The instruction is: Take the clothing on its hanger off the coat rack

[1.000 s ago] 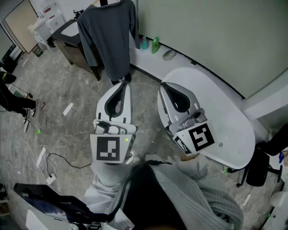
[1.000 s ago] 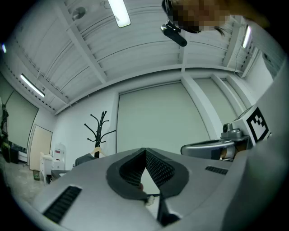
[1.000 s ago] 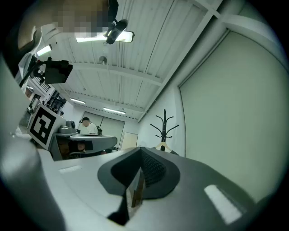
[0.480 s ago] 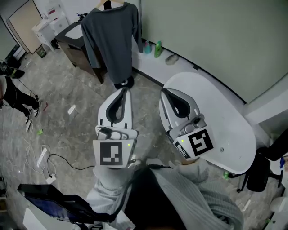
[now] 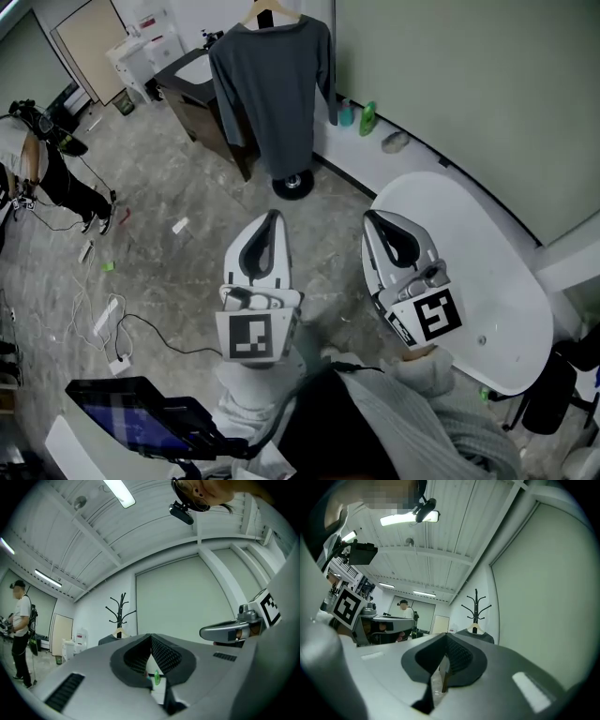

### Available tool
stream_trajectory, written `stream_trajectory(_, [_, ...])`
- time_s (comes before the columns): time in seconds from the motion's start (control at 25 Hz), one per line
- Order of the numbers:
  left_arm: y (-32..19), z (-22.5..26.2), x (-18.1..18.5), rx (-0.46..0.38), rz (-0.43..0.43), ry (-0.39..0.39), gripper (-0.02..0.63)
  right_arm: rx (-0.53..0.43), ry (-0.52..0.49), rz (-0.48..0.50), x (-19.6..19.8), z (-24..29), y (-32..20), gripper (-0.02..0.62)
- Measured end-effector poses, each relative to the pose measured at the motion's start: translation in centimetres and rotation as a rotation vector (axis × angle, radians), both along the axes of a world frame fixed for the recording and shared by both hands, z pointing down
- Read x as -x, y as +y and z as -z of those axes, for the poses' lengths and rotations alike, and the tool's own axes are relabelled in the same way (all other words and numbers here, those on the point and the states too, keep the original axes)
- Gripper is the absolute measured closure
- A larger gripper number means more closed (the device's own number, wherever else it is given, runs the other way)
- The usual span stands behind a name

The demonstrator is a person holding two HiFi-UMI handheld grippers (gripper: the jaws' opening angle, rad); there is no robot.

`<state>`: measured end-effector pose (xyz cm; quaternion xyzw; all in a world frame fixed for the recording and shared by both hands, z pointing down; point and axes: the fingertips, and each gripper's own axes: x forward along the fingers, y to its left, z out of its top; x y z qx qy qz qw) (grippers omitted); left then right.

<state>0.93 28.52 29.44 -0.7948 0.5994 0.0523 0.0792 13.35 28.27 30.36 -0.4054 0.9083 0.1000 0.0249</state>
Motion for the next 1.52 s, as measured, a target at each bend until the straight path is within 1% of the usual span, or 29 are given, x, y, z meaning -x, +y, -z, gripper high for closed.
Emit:
stream_trajectory(0.08, [-1.5, -0.2, 1.0, 0.002, 0.014, -0.006, 0.601, 0.004, 0.008, 0.016, 1.1, -0.4, -1.6, 0.594])
stream_trajectory(0.2, [-4.7, -1.0, 2.1, -0.001, 0.01, -0.012, 0.601, -0.001, 0.017, 0.03, 2.5, -1.2, -4.5, 0.594])
stream_trajectory(0.36, [-10.2, -1.6, 4.6, 0.007, 0.005, -0.034, 0.601, -0.011, 0.01, 0.022, 5.2, -1.6, -10.0, 0.594])
stream_trajectory(0.48, [-15.1, -0.5, 7.2, -0.011, -0.007, -0.055, 0.601, -0.033, -0.003, -0.004, 7.4, -0.5, -14.9, 0.594])
stream_trajectory(0.72, [-24.3, 1.7, 12.2, -0.034, -0.06, -0.086, 0.601, -0.058, -0.006, -0.077, 12.0, 1.4, -24.1, 0.594])
stream_trajectory(0.92, [-31.2, 1.4, 15.1, -0.026, -0.085, -0.083, 0.601, -0.048, 0.008, -0.109, 14.6, 0.9, -30.2, 0.593])
stream_trajectory(1.08, [-36.8, 0.2, 16.3, -0.006, -0.093, -0.08, 0.601, -0.024, 0.023, -0.121, 15.6, -0.2, -36.0, 0.592])
stream_trajectory(1.24, [-43.4, -0.7, 17.1, -0.006, -0.091, -0.113, 0.601, -0.047, 0.012, -0.136, 15.8, -0.6, -43.2, 0.592])
stream_trajectory(1.36, [-48.6, 0.4, 17.2, -0.035, -0.081, -0.138, 0.601, -0.076, 0.005, -0.14, 15.3, 0.3, -48.9, 0.592])
stream_trajectory(1.52, [-56.0, 2.7, 17.1, -0.063, -0.054, -0.204, 0.601, -0.117, 0.007, -0.147, 14.4, 2.2, -56.6, 0.589])
